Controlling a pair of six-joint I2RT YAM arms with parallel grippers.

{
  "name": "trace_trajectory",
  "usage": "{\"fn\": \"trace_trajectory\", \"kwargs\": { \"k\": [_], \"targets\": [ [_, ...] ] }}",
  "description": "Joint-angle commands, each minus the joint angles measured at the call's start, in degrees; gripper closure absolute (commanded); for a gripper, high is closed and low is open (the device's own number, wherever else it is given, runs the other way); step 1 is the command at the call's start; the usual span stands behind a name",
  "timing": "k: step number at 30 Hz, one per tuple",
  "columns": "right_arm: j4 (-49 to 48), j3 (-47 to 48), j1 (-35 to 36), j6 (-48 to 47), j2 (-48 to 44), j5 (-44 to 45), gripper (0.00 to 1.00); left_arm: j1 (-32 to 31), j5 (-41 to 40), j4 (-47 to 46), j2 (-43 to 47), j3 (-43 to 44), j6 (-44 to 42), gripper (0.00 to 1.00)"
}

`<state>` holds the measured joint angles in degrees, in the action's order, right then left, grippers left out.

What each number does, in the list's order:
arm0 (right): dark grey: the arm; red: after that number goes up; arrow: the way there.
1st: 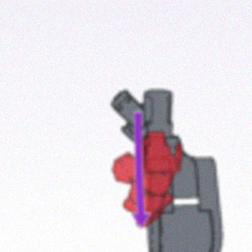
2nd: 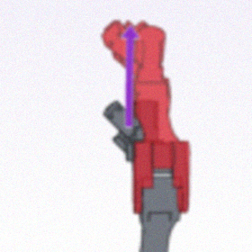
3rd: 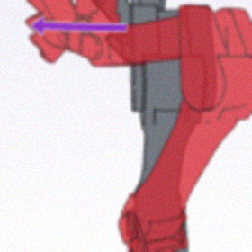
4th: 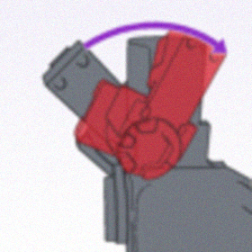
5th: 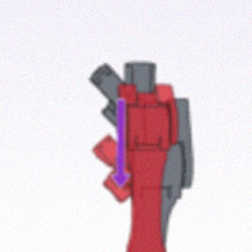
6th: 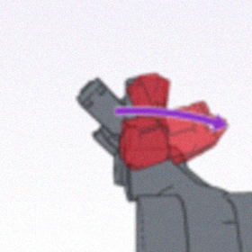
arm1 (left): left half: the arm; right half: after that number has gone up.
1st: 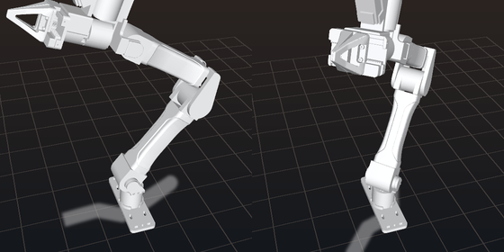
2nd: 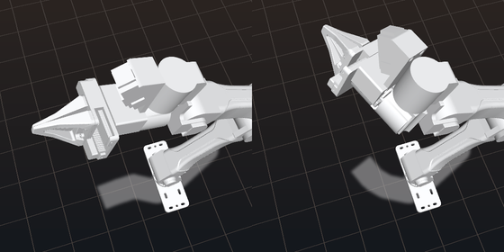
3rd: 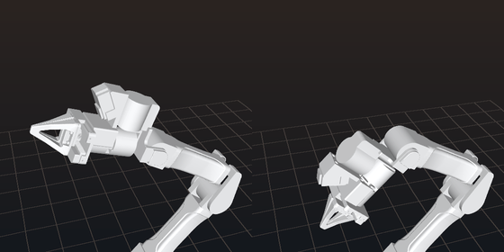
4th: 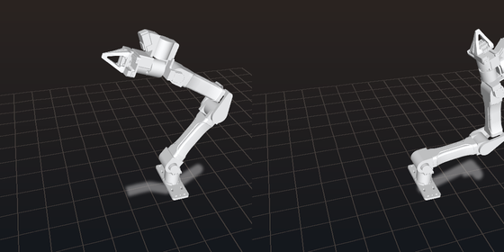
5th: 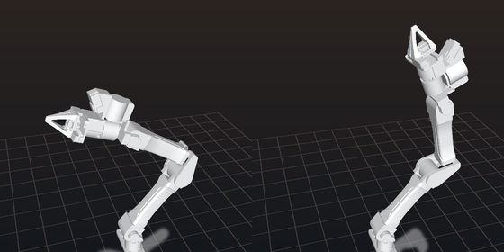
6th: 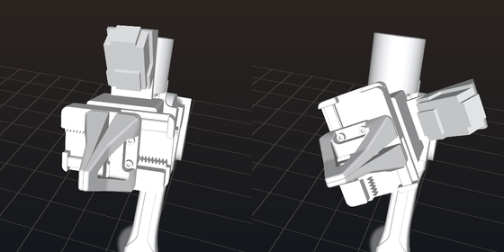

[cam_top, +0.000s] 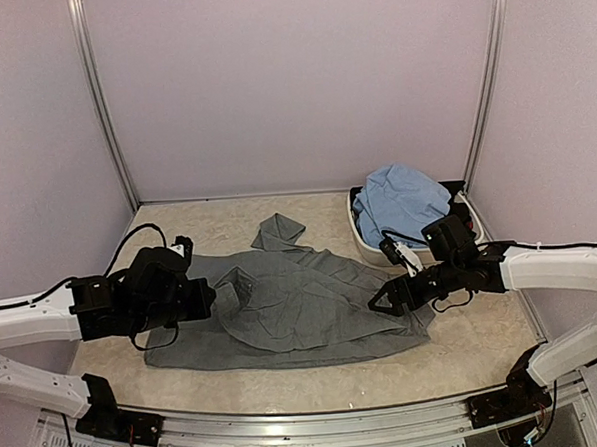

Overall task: Fold and stack the long sleeve shirts
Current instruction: Fold the sleeve of the 1/3-folded shirt.

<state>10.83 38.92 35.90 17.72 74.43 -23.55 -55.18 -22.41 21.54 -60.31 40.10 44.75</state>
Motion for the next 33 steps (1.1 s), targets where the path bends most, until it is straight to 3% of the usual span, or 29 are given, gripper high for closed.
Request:
{"fn": "trace_trajectory", "kwargs": {
  "k": [1,20,29,33],
  "targets": [
    [-1.1,1.6,0.5,0.3,0.4,-0.3,0.23,-0.4,-2.8,0.0,0.7,-0.5,2.1,0.95],
    [-1.3,3.2,0.6,-0.9,2.6,-2.3,0.22,-2.3,-4.3,8.8,-1.6,-0.2,7.0,0.85],
    [-0.7,3.4,0.5,-1.7,4.1,-1.7,0.22,-2.3,-7.9,13.1,-1.2,2.2,7.4,0.48],
    [-1.2,3.9,0.5,-1.8,5.2,-2.2,0.22,-2.2,-5.0,8.1,-2.5,3.6,2.9,0.37]
  ]
}}
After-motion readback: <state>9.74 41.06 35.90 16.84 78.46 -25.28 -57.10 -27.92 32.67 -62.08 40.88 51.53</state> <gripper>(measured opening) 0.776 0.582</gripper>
